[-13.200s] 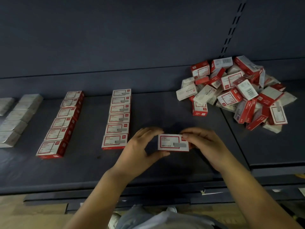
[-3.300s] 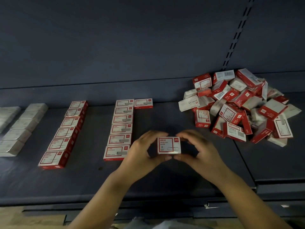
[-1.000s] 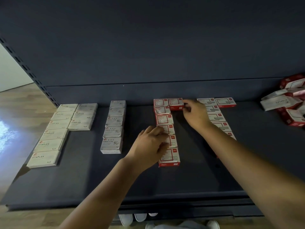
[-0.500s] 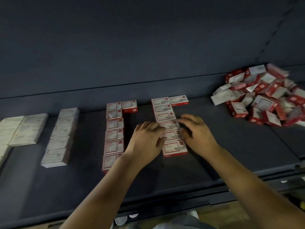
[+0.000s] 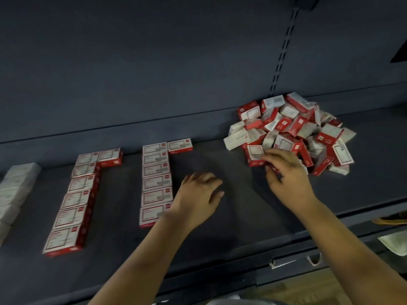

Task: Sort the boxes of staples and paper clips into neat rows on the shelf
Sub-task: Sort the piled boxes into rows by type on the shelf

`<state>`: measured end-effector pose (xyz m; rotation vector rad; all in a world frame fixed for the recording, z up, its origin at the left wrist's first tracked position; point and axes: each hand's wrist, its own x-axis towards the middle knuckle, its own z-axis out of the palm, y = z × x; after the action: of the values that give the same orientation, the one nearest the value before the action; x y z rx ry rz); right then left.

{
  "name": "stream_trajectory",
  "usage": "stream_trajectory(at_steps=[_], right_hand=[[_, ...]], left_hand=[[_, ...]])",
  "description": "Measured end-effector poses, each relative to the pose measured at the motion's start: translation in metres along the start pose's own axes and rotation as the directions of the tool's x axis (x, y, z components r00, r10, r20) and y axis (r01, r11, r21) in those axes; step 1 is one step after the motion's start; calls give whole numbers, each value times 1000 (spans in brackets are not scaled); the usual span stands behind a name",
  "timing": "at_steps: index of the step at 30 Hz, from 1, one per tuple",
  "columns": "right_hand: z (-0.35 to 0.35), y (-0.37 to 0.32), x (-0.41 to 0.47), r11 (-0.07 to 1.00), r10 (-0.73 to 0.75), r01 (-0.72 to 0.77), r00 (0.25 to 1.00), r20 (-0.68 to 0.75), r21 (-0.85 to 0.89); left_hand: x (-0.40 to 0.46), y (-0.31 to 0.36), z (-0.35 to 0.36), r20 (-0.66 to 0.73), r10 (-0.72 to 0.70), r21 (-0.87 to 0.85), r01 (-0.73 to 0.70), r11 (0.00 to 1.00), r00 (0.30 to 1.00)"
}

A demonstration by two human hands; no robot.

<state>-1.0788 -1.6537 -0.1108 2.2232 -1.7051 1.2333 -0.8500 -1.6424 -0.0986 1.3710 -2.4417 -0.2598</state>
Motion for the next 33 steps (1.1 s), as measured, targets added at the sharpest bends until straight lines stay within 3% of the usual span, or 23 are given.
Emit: stream_trajectory(at_steps=[10,23,33], right_hand=[[-29,60,-9,998,58,-60,986,153,7],[-19,72,-10,983,181,-164,940,289,-81],[-16,49,-13,969,67,-124,964,256,214]], left_hand=[[34,43,32,7,16,-43,-16,999,1000],[44,48,35,110,-7,-6,8,1000,994],[41,42,31,68,-37,-43,40,998,997]])
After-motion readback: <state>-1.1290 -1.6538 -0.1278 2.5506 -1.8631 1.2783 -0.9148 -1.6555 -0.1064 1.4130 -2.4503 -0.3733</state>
